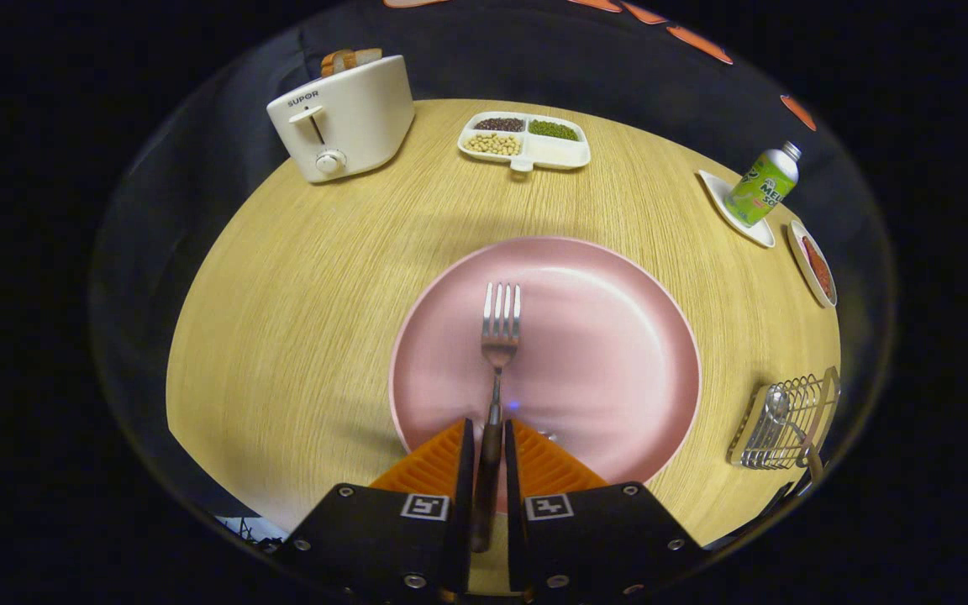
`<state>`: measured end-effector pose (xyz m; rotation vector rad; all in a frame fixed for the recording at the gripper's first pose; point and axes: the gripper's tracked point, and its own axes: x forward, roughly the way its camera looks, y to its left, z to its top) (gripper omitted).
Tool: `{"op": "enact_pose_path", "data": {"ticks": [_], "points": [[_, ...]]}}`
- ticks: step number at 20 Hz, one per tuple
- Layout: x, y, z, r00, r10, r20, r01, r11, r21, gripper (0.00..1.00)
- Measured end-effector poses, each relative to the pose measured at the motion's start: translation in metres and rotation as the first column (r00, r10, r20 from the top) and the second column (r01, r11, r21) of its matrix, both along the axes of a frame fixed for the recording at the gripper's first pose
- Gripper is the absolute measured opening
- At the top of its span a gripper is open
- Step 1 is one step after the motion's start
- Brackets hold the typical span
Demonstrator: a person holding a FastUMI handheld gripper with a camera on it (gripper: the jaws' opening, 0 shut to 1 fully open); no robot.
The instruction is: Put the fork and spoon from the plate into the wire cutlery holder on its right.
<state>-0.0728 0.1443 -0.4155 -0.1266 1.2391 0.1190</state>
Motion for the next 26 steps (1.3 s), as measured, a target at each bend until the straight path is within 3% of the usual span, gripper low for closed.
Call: {"op": "enact_pose_path", "data": {"ticks": [3, 8, 17, 22, 26], "points": [[0.001, -0.006, 0.007, 1.000, -0.016, 0.007, 0.016, 1.000, 0.023, 0.05], [0.008, -0.048, 0.049, 0.990, -0.090, 0.105, 0.087, 0.996, 0.037, 0.05], [-0.010, -0.169, 0.130, 0.945, -0.251, 0.208, 0.260, 0.965, -0.016, 0.05], [-0.032, -0.217, 0.141, 0.936, -0.306, 0.177, 0.316, 0.948, -0.035, 0.04], [-0.053, -0.246, 0.129, 0.943, -0.321, 0.083, 0.326, 0.944, -0.050, 0.05]]}}
